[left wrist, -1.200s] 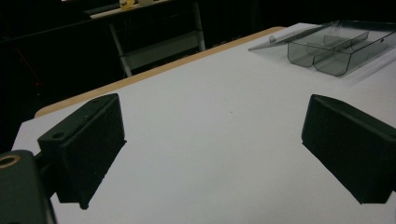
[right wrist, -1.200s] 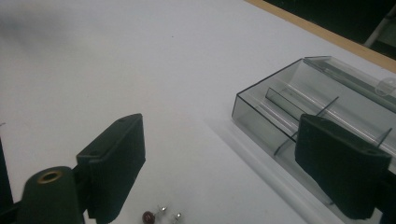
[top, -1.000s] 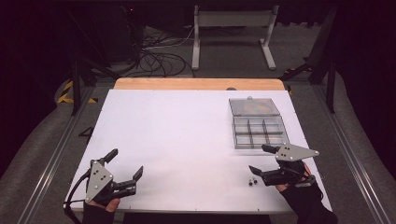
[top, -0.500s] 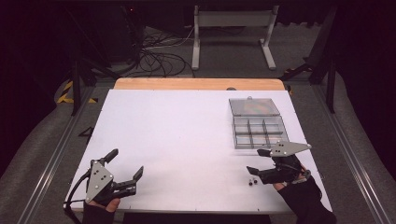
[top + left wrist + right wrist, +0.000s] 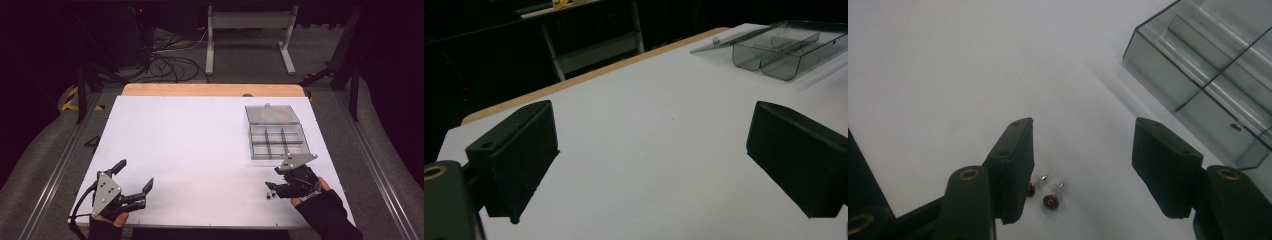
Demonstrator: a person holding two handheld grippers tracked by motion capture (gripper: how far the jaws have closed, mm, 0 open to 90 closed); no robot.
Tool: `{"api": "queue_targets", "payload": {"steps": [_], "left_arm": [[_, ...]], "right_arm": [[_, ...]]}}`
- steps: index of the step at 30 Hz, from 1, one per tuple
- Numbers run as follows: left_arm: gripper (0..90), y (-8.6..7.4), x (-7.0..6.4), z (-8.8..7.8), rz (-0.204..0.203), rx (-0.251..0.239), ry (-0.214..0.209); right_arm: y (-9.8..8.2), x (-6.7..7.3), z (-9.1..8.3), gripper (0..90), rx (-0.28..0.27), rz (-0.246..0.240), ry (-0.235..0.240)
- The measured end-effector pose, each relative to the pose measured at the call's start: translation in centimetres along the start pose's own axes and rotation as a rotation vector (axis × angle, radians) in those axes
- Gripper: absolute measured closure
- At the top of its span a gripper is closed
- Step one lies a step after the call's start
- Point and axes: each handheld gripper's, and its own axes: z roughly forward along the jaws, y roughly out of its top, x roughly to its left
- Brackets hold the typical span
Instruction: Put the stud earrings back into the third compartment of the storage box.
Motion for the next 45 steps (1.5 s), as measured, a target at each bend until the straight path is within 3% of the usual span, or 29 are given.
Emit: {"api": "queue_targets", "payload": {"steps": [23,33,38,45], "left_arm": [[7.6,0.0,-0.1,0.1,-0.008,0.009,-0.002],[7.6,-0.1,-0.1,0.1,-0.004,0.014,-0.003],[7.6,-0.1,-0.1,0.1,-0.008,0.012,-0.002],[7.5,-0.1,-0.1,0.1,-0.008,0.012,-0.002]], "right_arm": [[-0.5,0.3,2.3,59.2,0.231,0.011,0.027],[-0.7,0.4,2.8,66.5,0.283,0.019,0.028],[-0.8,0.5,3.3,77.0,0.316,0.013,0.02],[-0.7,0.5,3.3,79.4,0.318,0.021,0.024]]}}
